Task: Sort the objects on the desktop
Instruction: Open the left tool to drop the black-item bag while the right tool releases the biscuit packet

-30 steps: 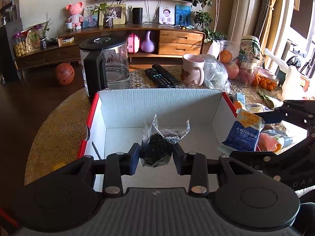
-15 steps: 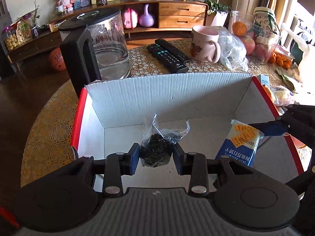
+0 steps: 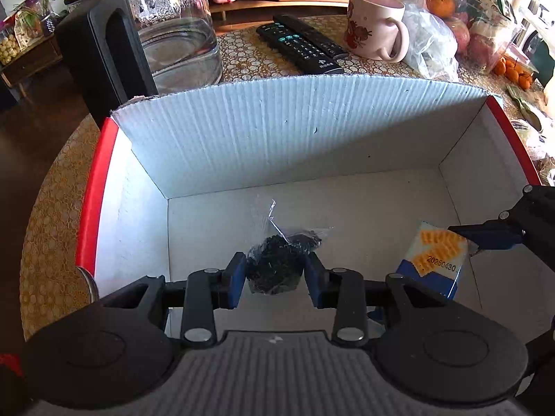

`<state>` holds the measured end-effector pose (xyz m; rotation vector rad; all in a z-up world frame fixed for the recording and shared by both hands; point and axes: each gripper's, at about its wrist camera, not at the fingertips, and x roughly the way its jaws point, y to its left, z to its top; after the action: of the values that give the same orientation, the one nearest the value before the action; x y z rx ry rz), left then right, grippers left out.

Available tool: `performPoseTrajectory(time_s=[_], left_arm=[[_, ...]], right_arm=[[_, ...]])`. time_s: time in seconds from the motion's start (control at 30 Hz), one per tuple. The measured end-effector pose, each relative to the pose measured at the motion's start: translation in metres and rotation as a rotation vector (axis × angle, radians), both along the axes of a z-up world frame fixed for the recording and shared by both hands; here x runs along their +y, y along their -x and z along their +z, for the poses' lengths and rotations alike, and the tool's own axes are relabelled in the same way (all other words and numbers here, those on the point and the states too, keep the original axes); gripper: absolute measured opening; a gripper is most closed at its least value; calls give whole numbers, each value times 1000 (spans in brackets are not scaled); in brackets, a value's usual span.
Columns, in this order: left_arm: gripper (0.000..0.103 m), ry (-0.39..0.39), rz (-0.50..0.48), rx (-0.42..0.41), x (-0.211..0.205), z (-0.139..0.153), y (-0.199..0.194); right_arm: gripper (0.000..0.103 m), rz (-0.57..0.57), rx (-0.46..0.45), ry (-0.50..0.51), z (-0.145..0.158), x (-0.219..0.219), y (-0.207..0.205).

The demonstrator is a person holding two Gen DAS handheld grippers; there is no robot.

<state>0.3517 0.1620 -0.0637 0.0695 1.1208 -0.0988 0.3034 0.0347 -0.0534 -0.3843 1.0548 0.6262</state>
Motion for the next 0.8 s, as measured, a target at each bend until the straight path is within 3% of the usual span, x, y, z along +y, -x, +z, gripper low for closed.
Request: performPoseTrajectory(time_s=[0.13,0.47,0.53,0.67,0.8], left_arm=[[35,-14,-11,33,-2,-4,-1],[36,-27,-23,99,-5,-10,-5],[39,-27,-26,99,-5,-10,-5],[69,-26,-23,69,-4,-4,-1],[70,-17,-16,57,-7,-1,0]], right_arm=[[83,-6,47,14,-4,3,-4],[90,20,61,55,-8,9,-2],[91,28,64,51,-8,9,-2],[92,30,52,41,-4,8,-1],[92,37,25,44,2,6,4]])
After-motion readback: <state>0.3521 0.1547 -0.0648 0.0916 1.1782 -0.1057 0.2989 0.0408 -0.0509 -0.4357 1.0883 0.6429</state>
